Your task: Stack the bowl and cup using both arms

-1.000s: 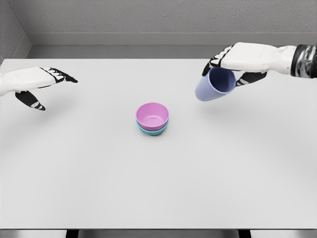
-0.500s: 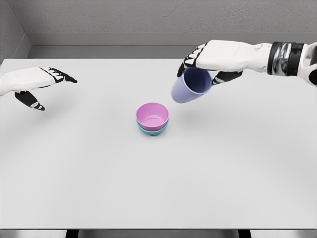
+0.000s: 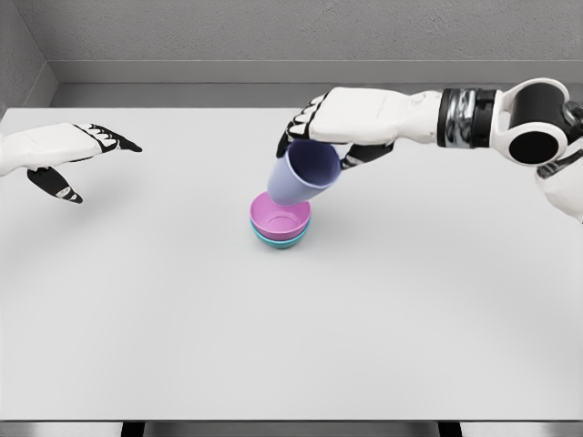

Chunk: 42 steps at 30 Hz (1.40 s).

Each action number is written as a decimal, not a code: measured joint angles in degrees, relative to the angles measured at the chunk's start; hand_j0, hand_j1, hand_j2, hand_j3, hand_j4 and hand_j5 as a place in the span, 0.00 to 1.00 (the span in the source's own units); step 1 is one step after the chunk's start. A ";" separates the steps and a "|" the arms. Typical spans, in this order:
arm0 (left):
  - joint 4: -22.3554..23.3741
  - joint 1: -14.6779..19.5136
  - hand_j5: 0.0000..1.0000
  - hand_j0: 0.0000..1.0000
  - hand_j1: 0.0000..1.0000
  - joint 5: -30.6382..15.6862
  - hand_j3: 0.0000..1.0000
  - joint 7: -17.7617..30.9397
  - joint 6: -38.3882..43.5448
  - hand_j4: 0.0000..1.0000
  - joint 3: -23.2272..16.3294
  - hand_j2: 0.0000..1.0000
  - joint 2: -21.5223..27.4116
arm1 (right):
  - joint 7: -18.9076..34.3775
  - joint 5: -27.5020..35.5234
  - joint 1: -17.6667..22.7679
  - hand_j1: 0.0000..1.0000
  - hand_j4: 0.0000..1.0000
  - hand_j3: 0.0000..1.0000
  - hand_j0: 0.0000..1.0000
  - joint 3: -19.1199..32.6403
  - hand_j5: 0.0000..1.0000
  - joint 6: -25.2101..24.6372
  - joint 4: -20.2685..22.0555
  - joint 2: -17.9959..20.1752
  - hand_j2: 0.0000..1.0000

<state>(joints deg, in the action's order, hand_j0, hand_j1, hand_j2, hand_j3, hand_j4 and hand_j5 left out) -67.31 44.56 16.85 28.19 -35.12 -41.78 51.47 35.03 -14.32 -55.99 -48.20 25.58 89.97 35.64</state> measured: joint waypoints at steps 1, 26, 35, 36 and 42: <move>0.00 0.00 1.00 1.00 1.00 0.00 1.00 0.01 0.00 1.00 0.00 1.00 0.00 | -0.01 -0.22 0.00 0.65 0.65 0.65 0.65 -0.34 0.65 -0.03 -0.52 -0.46 0.65; -0.08 0.00 1.00 1.00 1.00 0.01 1.00 0.05 0.00 1.00 -0.03 1.00 -0.16 | -0.01 -1.48 0.00 1.00 1.00 1.00 1.00 -5.24 1.00 -1.08 -7.48 -4.16 1.00; -0.35 0.00 1.00 1.00 1.00 0.00 1.00 0.05 0.00 1.00 -0.03 1.00 -0.19 | 0.00 -1.26 4.48 1.00 1.00 1.00 1.00 7.07 1.00 0.55 3.30 5.72 1.00; -0.36 0.00 1.00 1.00 1.00 0.01 1.00 0.05 -0.01 1.00 -0.03 1.00 -0.19 | 0.01 -1.04 7.64 1.00 1.00 1.00 1.00 9.79 1.00 1.70 4.85 8.24 1.00; -0.33 0.00 1.00 1.00 1.00 -0.01 1.00 0.05 0.00 1.00 -0.01 1.00 -0.14 | 0.01 2.24 21.71 1.00 1.00 1.00 1.00 24.80 1.00 8.41 8.43 19.99 1.00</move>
<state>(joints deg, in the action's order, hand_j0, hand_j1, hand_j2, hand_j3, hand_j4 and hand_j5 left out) -67.64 44.56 16.84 28.24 -35.12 -41.79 51.33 35.04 -12.08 -34.28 -23.41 33.98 98.41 55.63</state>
